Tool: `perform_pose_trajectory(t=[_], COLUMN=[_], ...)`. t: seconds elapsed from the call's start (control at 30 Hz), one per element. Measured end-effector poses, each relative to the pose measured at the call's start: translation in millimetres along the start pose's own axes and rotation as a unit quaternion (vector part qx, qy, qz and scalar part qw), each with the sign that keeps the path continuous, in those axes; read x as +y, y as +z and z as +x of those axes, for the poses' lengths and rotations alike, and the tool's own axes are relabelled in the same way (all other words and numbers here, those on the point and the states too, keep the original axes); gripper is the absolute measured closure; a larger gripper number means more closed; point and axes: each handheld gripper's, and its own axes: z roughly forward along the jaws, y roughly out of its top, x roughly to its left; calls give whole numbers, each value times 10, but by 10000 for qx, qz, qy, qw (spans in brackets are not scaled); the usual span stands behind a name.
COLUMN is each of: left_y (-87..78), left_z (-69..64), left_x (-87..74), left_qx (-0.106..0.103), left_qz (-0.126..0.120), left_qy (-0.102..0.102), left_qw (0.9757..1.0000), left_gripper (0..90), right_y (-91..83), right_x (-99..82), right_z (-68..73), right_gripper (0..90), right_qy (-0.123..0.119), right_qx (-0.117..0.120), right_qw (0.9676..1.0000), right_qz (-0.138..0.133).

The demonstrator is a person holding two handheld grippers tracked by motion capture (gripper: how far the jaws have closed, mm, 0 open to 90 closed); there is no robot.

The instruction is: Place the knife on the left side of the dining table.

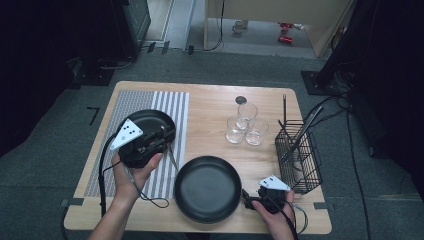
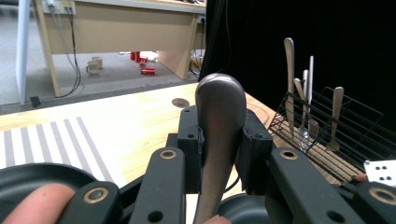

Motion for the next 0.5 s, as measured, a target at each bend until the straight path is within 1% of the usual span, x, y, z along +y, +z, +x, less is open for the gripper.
perform_pose_trajectory(t=[0.07,0.27,0.5], left_y=[-1,-7,-22], left_z=[22,74,117], left_x=[-23,-78,-135], left_qx=[43,152,232], left_qz=[-3,17,34], left_qy=[-43,-55,-61], left_qw=[10000,9999,9997], left_gripper=[750,751,751], right_y=[0,1,1], right_x=[0,0,0], right_z=[-1,-2,-1], right_gripper=[68,68,68], right_qy=[-3,-8,-7], right_qx=[1,0,-1], right_qw=[10000,10000,10000], right_qz=[2,-3,-4])
